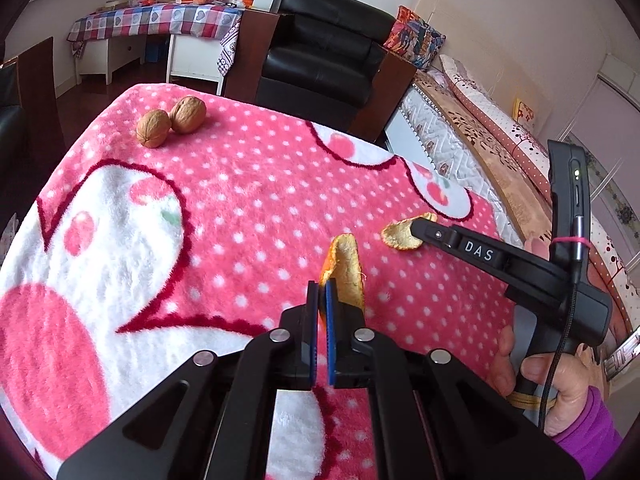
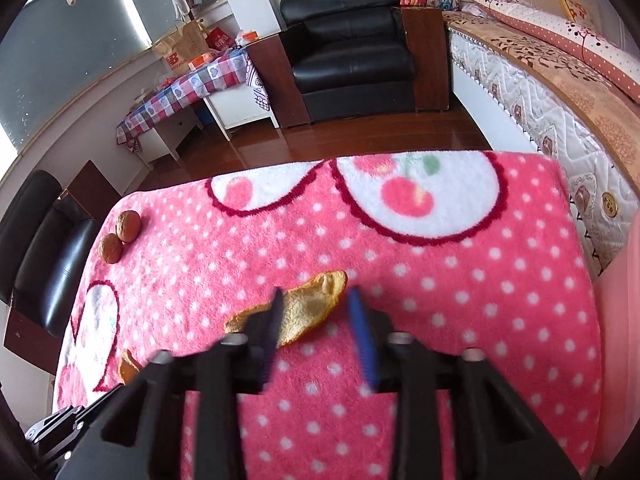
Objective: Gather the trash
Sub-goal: 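Grasp one orange peel with the left tool while the right tool grasps the other peel, then lift both peels and carry them over the pink bucket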
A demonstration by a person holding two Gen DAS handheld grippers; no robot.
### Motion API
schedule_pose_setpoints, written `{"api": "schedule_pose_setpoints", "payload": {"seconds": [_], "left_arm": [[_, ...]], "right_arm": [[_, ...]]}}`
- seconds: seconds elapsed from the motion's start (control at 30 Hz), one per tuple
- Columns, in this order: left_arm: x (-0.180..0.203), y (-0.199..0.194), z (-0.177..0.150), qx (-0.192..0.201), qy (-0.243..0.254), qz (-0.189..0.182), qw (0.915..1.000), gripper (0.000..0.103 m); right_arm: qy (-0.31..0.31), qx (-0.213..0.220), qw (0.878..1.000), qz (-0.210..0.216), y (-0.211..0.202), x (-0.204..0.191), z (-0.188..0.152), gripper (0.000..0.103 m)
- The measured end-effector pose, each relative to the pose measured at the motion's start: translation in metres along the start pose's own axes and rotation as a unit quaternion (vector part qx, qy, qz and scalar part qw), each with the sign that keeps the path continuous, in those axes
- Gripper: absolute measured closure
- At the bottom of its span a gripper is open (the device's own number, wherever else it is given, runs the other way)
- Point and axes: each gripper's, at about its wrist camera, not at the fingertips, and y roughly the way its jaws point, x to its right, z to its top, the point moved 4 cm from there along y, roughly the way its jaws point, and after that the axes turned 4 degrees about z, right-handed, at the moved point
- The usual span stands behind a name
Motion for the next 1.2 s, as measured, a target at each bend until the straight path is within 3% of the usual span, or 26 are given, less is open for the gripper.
{"api": "schedule_pose_setpoints", "payload": {"seconds": [0.13, 0.57, 0.8, 1.2], "left_arm": [[-0.001, -0.006, 0.0, 0.005, 0.001, -0.001, 1.0, 0.1], [0.024, -0.037, -0.014, 0.019, 0.026, -0.022, 0.9992, 0.1], [0.048, -0.053, -0.024, 0.028, 0.049, -0.035, 0.9978, 0.1], [0.085, -0.069, -0.037, 0.037, 0.085, -0.048, 0.9946, 0.1]], "right_arm": [[-0.001, 0.012, 1.0, 0.011, -0.02, -0.004, -0.01, 0.099], [-0.005, 0.053, 0.999, 0.002, -0.119, -0.013, -0.069, 0.099], [0.007, 0.068, 0.998, 0.004, -0.153, -0.005, -0.093, 0.099], [0.026, 0.122, 0.992, -0.002, -0.205, 0.018, -0.099, 0.099]]}}
